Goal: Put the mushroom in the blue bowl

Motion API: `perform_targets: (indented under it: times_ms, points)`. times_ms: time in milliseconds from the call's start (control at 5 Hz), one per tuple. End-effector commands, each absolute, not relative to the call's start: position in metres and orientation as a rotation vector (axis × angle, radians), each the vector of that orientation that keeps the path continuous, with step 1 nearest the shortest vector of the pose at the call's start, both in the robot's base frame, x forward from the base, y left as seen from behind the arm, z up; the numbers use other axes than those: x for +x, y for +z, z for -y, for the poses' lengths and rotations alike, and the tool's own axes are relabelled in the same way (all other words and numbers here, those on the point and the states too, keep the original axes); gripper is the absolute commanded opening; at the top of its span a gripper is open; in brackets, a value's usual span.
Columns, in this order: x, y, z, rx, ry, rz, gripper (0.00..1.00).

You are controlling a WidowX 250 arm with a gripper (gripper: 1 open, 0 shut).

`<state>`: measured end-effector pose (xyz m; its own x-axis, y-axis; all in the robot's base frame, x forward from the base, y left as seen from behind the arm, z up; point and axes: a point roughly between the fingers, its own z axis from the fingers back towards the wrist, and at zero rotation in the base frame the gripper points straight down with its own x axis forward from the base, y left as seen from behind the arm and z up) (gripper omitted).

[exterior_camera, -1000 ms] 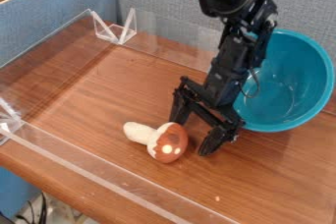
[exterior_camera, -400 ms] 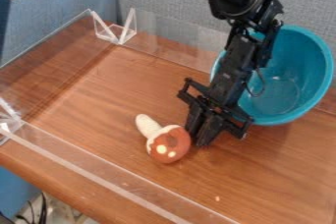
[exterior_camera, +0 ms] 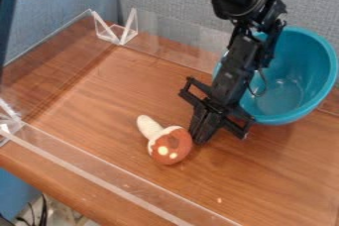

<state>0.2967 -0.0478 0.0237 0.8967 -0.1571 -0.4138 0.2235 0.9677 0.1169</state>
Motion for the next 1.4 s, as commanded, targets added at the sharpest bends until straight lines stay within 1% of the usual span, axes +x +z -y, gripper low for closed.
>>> perform_targets:
  times_ms: [0,400,600,800,1200]
  points:
    - [0.295,0.050,0.043,0.149,-0.202,-0.347,0.00]
    - [0.276,0.045,0.041,0.128,-0.174,-0.356,0.00]
    - [0.270,0.060,0.039,0.118,-0.169,-0.353,1.00]
    - [0.264,0.073,0.039,0.107,-0.169,-0.350,0.00]
    - [0.262,0.071,0.014,0.101,-0.197,-0.362,0.00]
